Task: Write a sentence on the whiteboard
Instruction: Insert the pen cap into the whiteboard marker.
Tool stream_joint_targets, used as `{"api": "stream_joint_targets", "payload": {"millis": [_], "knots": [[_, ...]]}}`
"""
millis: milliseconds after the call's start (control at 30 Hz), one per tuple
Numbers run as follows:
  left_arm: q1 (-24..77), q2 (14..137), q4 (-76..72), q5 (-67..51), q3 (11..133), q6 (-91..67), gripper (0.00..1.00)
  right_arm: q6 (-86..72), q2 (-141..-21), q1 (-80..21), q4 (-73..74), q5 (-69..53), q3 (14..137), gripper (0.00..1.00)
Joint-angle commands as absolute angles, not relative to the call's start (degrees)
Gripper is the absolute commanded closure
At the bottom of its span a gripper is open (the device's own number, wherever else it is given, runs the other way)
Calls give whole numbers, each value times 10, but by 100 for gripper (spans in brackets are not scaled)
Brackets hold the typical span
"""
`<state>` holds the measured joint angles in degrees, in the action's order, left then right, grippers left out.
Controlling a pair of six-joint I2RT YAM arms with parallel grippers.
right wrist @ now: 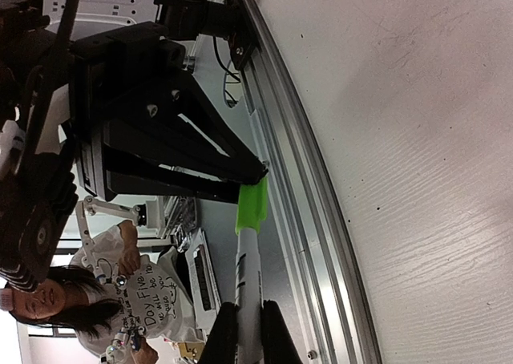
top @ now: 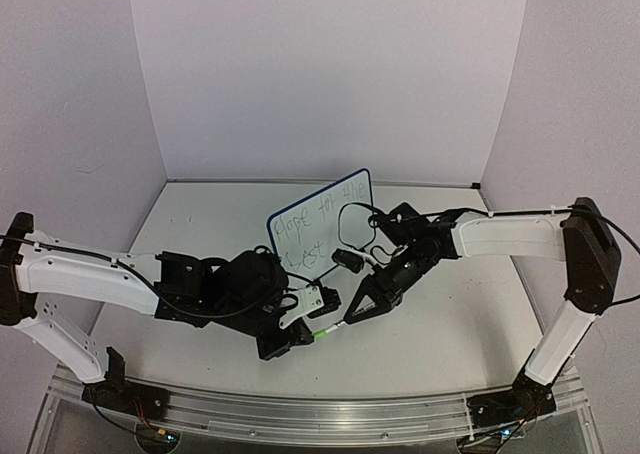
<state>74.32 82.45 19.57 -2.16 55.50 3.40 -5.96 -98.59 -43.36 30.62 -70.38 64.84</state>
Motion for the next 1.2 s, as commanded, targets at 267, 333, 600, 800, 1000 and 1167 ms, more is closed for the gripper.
{"api": "stream_joint_targets", "payload": {"millis": [267,333,600,800,1000,1167], "knots": [[745,837,83,-14,630,40,100,-37,-984,-465,304,-690,671,100],[745,836,76,-18,630,38,100,-34,-983,-465,303,-703,671,100],[745,822,53,-21,620,36,100,-34,-978,-465,301,-735,676,100],[745,811,43,-22,616,33,100,-39,-973,-465,303,-730,673,100],[744,802,30,-23,617,31,100,-38,-971,-466,302,-726,668,100],[744,804,15,-32,620,29,100,-35,-964,-467,301,-735,670,100]]}}
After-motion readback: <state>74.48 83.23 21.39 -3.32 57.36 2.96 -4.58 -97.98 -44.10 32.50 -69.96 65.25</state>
